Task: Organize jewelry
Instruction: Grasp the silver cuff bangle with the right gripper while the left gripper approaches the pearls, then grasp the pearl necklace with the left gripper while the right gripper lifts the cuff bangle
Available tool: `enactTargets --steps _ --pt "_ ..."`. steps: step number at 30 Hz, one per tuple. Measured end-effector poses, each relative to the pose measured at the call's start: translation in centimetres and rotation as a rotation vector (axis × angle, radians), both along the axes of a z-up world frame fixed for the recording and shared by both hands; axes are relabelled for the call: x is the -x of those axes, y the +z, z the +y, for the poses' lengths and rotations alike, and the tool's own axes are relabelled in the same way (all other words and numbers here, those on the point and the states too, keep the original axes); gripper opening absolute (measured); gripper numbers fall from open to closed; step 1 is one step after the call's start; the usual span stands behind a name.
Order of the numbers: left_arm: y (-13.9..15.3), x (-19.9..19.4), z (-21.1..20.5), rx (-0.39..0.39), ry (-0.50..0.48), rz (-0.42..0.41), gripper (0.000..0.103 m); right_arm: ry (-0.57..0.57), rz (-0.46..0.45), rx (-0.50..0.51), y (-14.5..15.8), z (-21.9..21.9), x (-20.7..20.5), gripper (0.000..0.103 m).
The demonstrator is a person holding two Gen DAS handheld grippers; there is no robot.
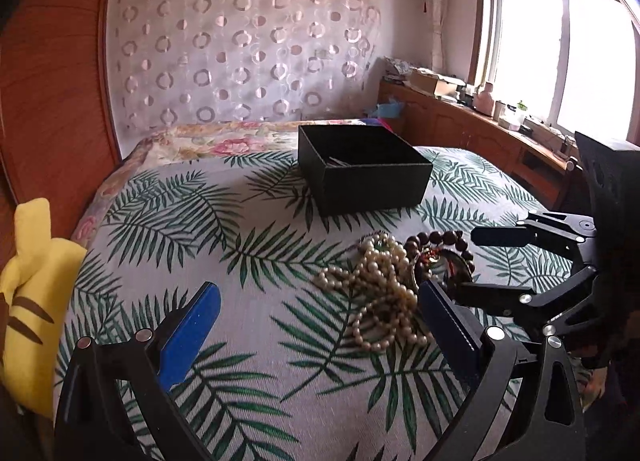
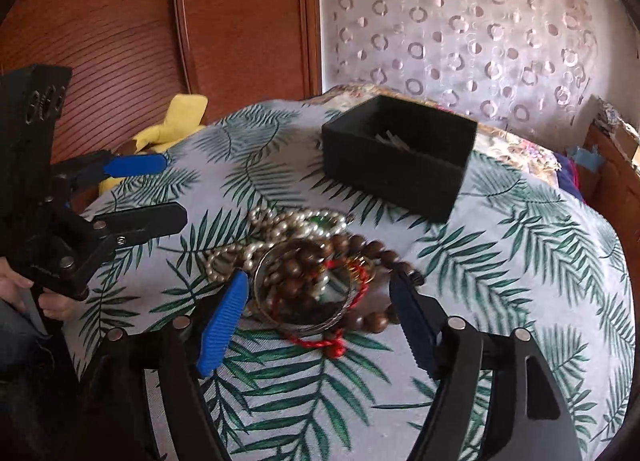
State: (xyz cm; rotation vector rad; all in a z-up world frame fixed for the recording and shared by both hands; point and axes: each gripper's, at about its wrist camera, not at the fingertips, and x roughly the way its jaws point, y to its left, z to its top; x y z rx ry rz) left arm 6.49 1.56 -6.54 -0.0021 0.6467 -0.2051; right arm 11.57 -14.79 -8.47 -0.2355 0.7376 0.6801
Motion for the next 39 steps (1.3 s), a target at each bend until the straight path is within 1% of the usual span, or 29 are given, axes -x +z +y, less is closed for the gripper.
enactTargets --steps 5,8,11,13,14,15,16,19,24,27,30,31,32,33,35,36,38,39 --pt "-0.3 0.6 0.0 -0.004 0.001 0.009 0.095 0.019 0.032 0.039 -0.7 1.1 -0.4 0.076" --pt "-0.2 1.0 -0.1 -0.006 -0.002 0.011 0.095 0.020 0.032 0.079 -1.1 1.9 -0.5 0.076" --pt "-0.3 1.1 0.0 -0.008 -0.004 0.012 0.095 0.026 0.049 0.098 -1.5 2.4 -0.8 0.076" --pt "-0.3 1.1 0.0 -0.007 -0.005 0.015 0.095 0.028 0.043 0.115 -1.7 2.6 -0.8 0.075" --pt "-0.4 1.2 0.0 -0.008 -0.006 0.018 0.095 0.030 0.038 0.120 -1.7 2.7 -0.7 0.067" --pt "-0.4 1.2 -0.1 -0.009 -0.006 0.019 0.095 0.024 0.028 0.125 -1.6 2.7 -0.7 0.063" --pt "-0.5 1.2 0.0 -0.009 -0.005 0.022 0.095 0.025 0.025 0.127 -1.5 2.7 -0.6 0.063" --pt "-0.7 1.1 0.0 -0.008 -0.001 0.031 0.095 0.025 0.012 0.108 -1.3 2.3 0.1 0.063" --pt "-0.8 1.0 0.0 -0.013 -0.002 0.040 0.095 -0.014 -0.018 0.055 -0.1 0.1 1.7 0.063" --pt "-0.7 1.0 -0.3 -0.013 -0.011 0.042 0.095 -0.041 -0.040 0.044 0.5 -1.2 2.5 0.063" --pt "-0.5 1.0 -0.7 0.000 -0.028 0.043 0.095 -0.077 -0.045 0.044 0.3 -2.8 3.2 0.063" --pt "-0.5 1.0 -1.0 0.004 -0.038 0.040 0.091 -0.089 -0.043 0.044 0.1 -3.4 3.3 0.063" --pt "-0.5 1.0 -1.3 0.006 -0.048 0.044 0.083 -0.103 -0.039 0.045 -0.2 -4.1 3.5 0.063" --pt "-0.5 1.0 -1.5 0.007 -0.058 0.050 0.080 -0.112 -0.035 0.045 -0.5 -4.5 3.6 0.063" --pt "-0.6 0.7 -2.2 0.006 -0.076 0.058 0.069 -0.133 -0.019 0.031 -0.9 -5.4 3.6 0.063" --pt "-0.6 0.6 -2.5 0.007 -0.086 0.064 0.066 -0.136 -0.018 0.010 -0.8 -5.8 3.7 0.063" --pt "-0.7 0.2 -3.0 0.015 -0.105 0.078 0.056 -0.141 -0.031 0.004 -0.6 -6.0 3.8 0.063" --pt "-0.7 0.0 -3.3 0.021 -0.117 0.086 0.054 -0.142 -0.030 0.001 -0.7 -6.0 3.9 0.063"
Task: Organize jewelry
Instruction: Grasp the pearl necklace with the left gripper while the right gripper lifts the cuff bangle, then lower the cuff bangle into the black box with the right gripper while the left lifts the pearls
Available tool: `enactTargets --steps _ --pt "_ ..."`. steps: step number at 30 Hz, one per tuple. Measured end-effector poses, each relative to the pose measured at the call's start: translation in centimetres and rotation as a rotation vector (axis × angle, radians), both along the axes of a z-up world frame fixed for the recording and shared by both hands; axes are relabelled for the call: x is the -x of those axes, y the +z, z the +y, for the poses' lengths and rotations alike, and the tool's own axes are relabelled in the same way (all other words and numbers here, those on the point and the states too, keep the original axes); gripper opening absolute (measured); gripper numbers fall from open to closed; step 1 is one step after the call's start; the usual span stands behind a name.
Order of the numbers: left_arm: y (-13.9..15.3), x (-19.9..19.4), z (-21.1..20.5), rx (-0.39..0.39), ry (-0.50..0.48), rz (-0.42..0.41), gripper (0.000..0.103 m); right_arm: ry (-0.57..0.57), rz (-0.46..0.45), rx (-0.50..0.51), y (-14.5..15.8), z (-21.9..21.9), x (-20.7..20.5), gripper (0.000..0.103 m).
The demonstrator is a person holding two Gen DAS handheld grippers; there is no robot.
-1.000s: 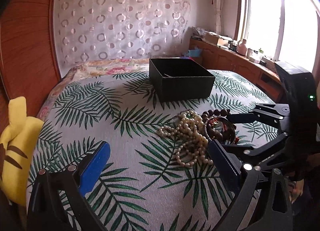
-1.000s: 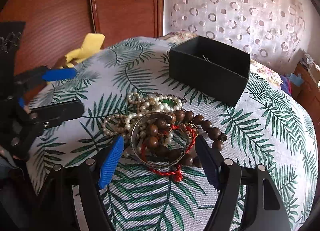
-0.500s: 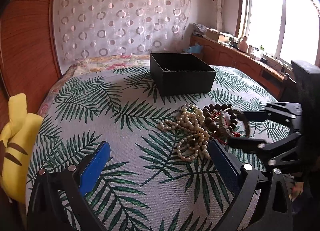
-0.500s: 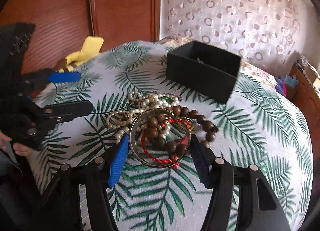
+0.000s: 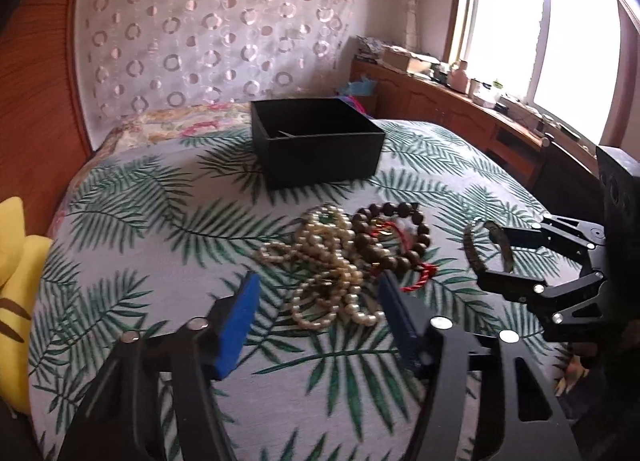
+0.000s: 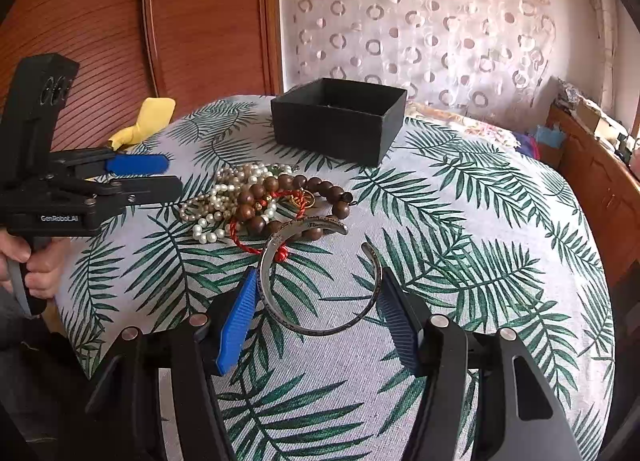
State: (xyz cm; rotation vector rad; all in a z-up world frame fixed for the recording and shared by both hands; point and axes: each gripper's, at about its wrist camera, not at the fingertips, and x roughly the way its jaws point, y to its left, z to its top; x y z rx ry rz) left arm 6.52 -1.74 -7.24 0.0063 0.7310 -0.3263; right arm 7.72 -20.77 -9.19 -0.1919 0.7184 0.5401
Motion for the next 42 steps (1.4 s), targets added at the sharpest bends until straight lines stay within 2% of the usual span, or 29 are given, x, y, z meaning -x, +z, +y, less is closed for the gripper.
enactTargets --steps 4,10,12,14,16,21,29,42 --pt "-0.2 -0.8 -0.9 0.021 -0.033 0.030 0.044 -0.001 -0.011 -0.023 0.0 -0.2 0.1 0.063" --pt "-1.3 -2.4 -2.4 -0.010 -0.033 0.077 0.042 -0.002 -0.007 -0.046 -0.1 -0.6 0.2 0.063" --pt "-1.5 -2.8 -2.6 -0.017 -0.027 0.085 0.035 -0.001 -0.005 -0.052 -0.1 -0.7 0.2 0.063" --pt "-1.6 -2.9 -2.8 -0.027 -0.022 0.086 0.018 0.000 -0.002 -0.055 -0.1 -0.7 0.1 0.063" --pt "-1.6 -2.8 -3.0 -0.040 -0.021 0.076 0.005 0.002 -0.001 -0.059 -0.1 -0.7 0.1 0.063" --pt "0.0 -2.0 -2.4 -0.029 -0.009 0.020 0.005 0.003 -0.003 -0.064 -0.1 -0.8 0.2 0.063" --pt "4.7 -0.8 -1.2 0.002 0.008 -0.090 0.005 0.003 0.002 -0.062 -0.1 -0.8 0.1 0.063" --pt "8.7 -0.8 -0.3 0.003 0.023 -0.182 0.005 -0.015 -0.003 -0.053 0.1 -0.8 -0.1 0.063"
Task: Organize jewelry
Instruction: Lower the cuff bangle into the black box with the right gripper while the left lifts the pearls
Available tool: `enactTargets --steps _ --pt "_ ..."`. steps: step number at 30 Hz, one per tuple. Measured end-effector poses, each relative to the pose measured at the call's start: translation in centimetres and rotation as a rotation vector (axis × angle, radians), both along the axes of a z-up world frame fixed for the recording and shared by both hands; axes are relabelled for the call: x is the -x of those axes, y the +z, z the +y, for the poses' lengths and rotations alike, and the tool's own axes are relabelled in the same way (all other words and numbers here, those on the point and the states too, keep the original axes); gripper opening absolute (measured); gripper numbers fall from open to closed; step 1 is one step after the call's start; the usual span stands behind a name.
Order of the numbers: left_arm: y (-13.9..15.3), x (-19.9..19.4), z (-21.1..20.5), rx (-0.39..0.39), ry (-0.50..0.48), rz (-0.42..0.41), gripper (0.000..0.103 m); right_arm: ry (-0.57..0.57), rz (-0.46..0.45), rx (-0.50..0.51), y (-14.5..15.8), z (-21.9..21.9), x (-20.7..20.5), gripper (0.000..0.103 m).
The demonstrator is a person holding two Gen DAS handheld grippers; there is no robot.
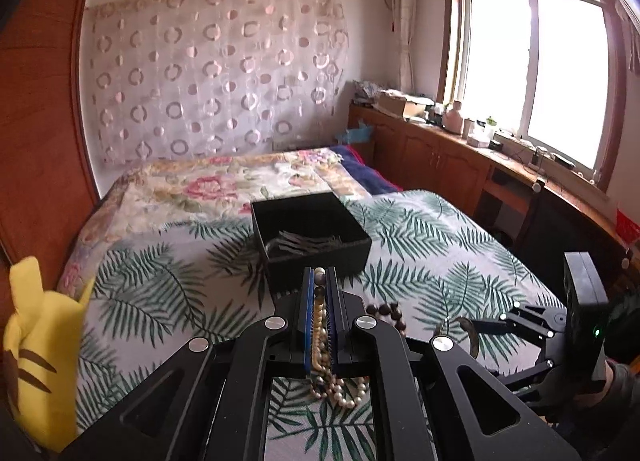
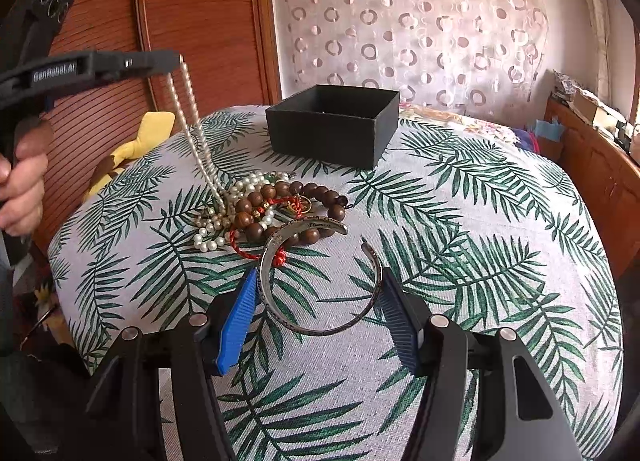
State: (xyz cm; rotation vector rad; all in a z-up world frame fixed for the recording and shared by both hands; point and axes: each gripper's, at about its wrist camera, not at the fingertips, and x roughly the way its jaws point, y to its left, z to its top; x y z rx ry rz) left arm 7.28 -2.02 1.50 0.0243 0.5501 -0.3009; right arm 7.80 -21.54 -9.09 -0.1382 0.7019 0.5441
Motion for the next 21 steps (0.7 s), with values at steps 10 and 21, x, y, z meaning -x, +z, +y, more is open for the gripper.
enactTargets --steps 10,21 --pt "4.7 -0.5 -0.6 -0.006 -0.014 -0.094 0.005 0.009 -0.057 -0.002 3.1 0.5 -0.7 0.063" --pt "9.0 -1.9 -1.6 -0.012 -0.033 -0.172 0.005 0.036 -0.117 0.011 6.2 2.3 -3.0 0.063"
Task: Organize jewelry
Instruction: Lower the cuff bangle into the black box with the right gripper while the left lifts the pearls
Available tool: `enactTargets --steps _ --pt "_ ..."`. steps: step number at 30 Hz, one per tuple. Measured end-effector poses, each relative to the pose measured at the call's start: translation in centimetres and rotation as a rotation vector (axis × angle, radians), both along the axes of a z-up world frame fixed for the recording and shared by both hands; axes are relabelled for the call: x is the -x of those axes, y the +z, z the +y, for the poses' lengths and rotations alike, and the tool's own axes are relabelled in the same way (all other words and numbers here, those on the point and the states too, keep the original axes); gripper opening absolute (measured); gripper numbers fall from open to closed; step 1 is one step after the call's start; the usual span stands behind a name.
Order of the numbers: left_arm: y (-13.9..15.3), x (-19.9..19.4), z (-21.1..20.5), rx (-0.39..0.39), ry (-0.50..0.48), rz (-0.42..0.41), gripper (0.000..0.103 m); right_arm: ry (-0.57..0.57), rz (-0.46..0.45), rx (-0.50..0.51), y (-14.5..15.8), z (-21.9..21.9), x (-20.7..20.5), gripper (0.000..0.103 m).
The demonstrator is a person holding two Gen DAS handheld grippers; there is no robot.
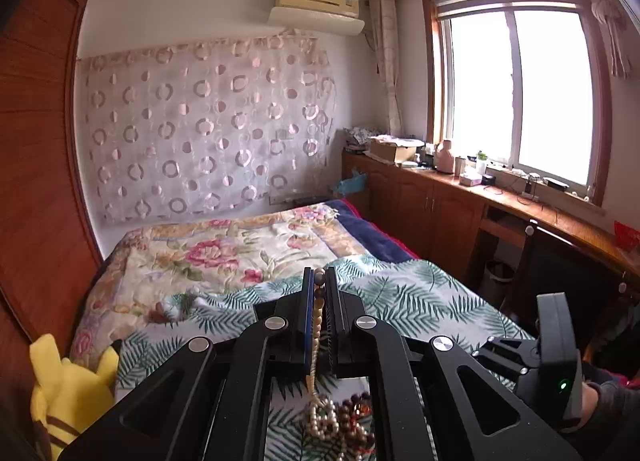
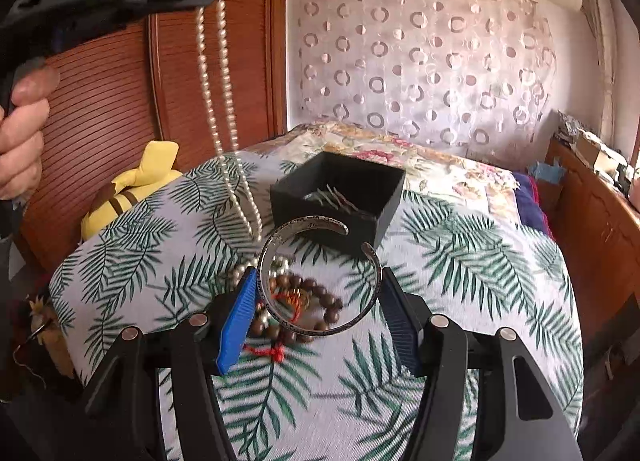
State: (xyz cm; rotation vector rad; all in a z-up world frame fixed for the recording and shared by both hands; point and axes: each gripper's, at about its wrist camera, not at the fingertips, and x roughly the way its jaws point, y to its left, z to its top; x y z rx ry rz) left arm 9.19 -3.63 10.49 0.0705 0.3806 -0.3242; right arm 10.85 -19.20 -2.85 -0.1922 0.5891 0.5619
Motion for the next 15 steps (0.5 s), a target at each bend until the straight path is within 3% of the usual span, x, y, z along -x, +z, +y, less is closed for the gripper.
enactTargets --steps 15 --pt "1.1 -7.6 -0.3 -0.026 0.021 0.018 0.005 0.023 -0.033 0.019 2.4 1.6 -8.0 0.063"
